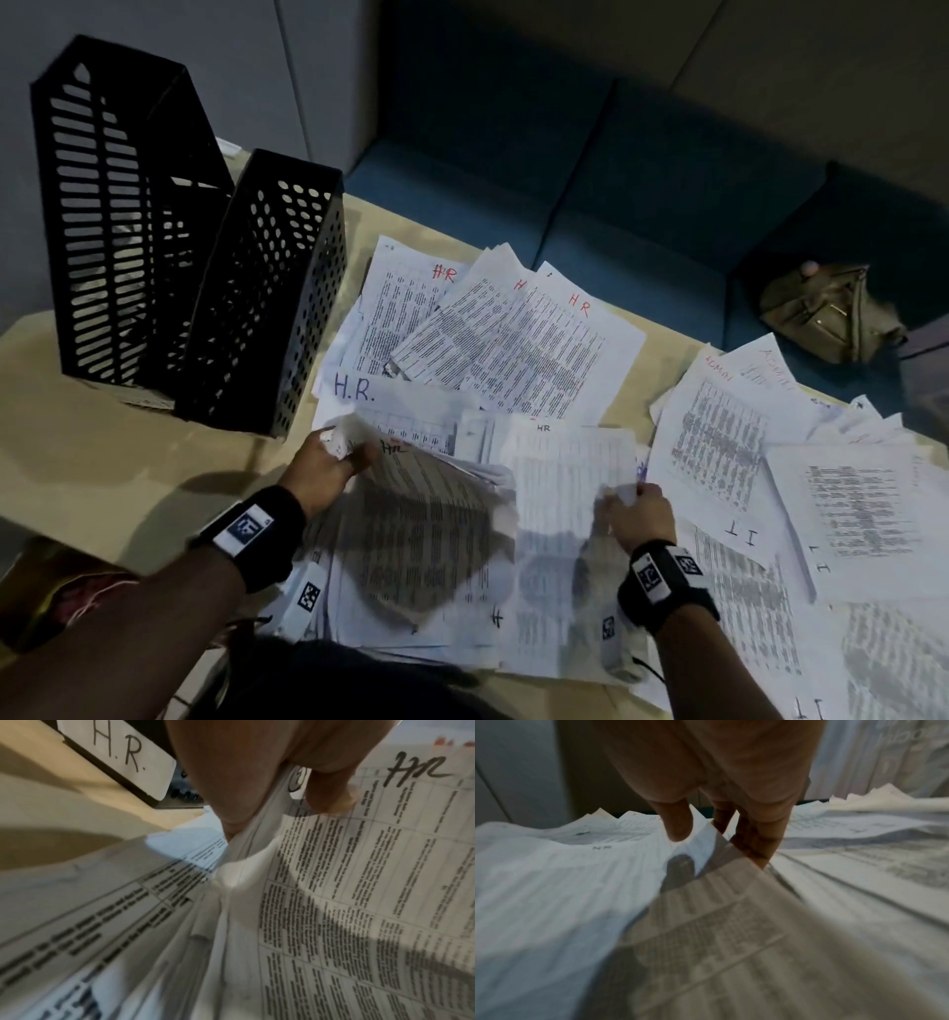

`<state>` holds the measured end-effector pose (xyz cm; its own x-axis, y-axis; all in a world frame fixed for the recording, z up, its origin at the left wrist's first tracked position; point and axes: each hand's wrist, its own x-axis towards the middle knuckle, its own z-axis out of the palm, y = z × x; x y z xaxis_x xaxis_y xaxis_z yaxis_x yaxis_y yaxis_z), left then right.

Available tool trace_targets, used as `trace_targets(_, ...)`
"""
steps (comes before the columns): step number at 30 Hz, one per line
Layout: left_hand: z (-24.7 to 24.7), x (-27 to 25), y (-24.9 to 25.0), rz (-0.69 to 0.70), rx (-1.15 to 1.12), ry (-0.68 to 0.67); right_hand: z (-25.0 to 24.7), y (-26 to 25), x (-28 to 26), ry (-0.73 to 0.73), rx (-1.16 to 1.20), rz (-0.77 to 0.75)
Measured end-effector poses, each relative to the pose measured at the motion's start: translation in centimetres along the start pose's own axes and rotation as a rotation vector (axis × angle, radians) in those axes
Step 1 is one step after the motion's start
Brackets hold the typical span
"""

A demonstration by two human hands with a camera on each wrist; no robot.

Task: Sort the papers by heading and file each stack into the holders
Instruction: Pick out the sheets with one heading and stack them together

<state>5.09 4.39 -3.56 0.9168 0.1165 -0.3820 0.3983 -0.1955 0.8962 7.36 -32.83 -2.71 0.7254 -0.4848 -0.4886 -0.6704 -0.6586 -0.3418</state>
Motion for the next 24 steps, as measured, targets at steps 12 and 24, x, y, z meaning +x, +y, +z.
trace_targets(12,0.9,0.5,0.0,-0.016,-0.108,-0.09,-4.1,-5.4,-2.7,0.282,0.167,-0.274)
trace_targets(24,1.3,1.7,0.0,-0.201,0.078,0.089,-9.8,-10.8,-1.7,0.427,0.412,-0.476)
